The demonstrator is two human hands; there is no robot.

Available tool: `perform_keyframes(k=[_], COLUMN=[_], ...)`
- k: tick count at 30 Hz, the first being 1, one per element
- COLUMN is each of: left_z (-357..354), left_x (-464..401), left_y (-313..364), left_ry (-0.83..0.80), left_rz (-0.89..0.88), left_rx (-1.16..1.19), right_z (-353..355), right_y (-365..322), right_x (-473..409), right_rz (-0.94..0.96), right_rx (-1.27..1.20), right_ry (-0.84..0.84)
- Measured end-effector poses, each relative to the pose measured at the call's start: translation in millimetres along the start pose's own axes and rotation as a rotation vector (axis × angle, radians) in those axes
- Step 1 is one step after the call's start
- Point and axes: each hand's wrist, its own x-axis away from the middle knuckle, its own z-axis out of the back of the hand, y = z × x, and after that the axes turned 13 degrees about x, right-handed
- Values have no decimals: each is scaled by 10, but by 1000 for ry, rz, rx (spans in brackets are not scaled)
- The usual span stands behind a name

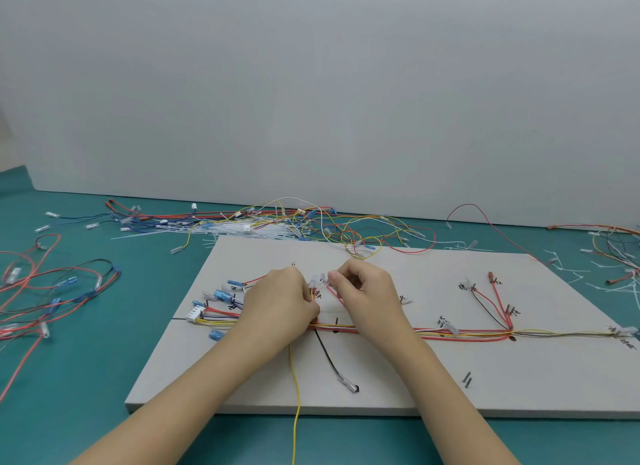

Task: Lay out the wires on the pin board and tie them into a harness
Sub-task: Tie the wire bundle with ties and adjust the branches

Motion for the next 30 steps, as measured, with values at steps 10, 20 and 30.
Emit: perform_keyframes(k=[10,20,30], left_z=[-35,-91,-144], left_x=[-93,-57,-16], left_y=[-157,-152,-106], left_ry=[-120,-58,-52], left_rz=[75,0,-64], left_rx=[176,90,-49], right_z=[-14,13,-26], right_y=[-34,-97,-56], right_x=[40,18,4], right_rz=[-105,-110,-107], right_rx=[21,-208,-321], right_ry=[-143,-167,-149])
